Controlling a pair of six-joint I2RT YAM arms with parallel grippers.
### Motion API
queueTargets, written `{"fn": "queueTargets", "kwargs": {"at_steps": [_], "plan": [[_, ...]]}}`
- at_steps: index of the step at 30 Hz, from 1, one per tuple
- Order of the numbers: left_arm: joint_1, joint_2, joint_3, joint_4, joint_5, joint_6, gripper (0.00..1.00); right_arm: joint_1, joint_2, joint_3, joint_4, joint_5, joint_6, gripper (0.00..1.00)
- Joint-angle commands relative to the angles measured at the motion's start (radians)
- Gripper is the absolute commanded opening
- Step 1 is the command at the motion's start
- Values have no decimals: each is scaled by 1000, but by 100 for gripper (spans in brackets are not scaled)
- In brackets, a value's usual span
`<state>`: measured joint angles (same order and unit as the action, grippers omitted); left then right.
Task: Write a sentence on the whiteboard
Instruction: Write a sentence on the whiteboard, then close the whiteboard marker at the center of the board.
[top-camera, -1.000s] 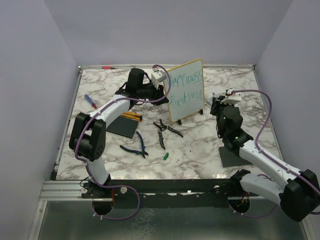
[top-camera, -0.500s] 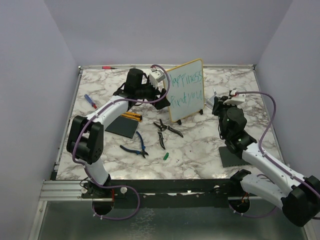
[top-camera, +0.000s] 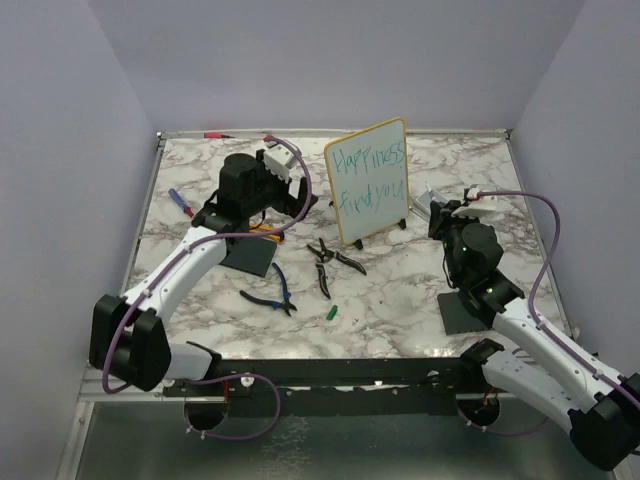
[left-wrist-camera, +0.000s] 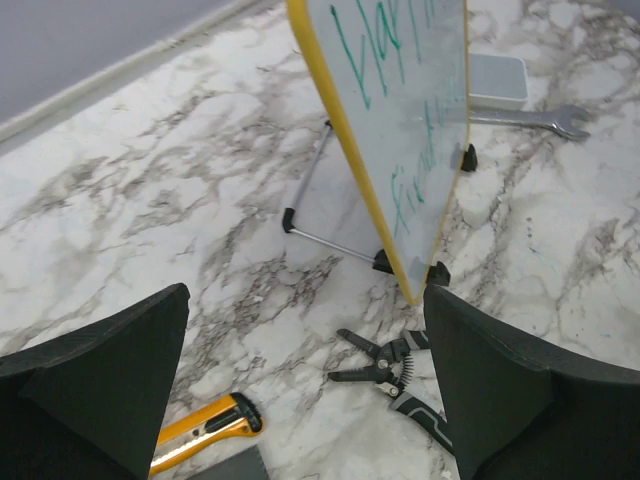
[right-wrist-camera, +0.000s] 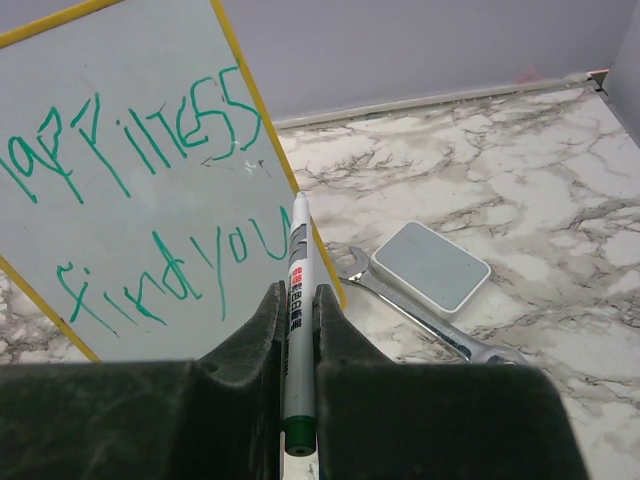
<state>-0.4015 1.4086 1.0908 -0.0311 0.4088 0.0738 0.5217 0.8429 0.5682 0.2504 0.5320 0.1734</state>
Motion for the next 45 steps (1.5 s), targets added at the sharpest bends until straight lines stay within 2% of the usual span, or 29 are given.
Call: {"fn": "queueTargets", "kwargs": {"at_steps": [1, 3, 6, 7, 10, 15, 20, 26, 29, 34, 40, 45], "plan": [[-6, -183, -102, 100, -262, -101, 99, -3, -24, -22, -54, -35, 34, 1], [-12, -242, -138, 63, -351, -152, 99, -3, -41, -30, -59, -46, 58, 1], [-24, -332, -206, -32, -554, -314, 99, -4, -77, -42, -63, -116, 87, 1], [-28, -364, -236, -52, -576, -348, 99, -3, -86, -45, -65, -141, 97, 1], [-66, -444, -317, -124, -602, -372, 99, -4, -91, -37, -123, -223, 150, 1], [-185, -477, -331, -279, -608, -404, 96, -5, -107, -57, -220, -382, 258, 1], [-388, -449, -378, -281, -599, -513, 93, -10, -152, -62, -371, -391, 298, 1], [-600, -357, -439, -207, -644, -603, 89, -21, -179, -45, -503, -315, 339, 1], [-656, -336, -487, -120, -640, -653, 89, -36, -171, -66, -432, -288, 323, 1], [-660, -347, -564, 22, -607, -697, 87, -129, -77, -119, -189, -332, 298, 1], [-660, -333, -586, 27, -624, -724, 87, -296, 91, -152, 69, -473, 313, 1], [-659, -326, -590, 27, -630, -708, 87, -341, 195, -149, 189, -556, 300, 1]]}}
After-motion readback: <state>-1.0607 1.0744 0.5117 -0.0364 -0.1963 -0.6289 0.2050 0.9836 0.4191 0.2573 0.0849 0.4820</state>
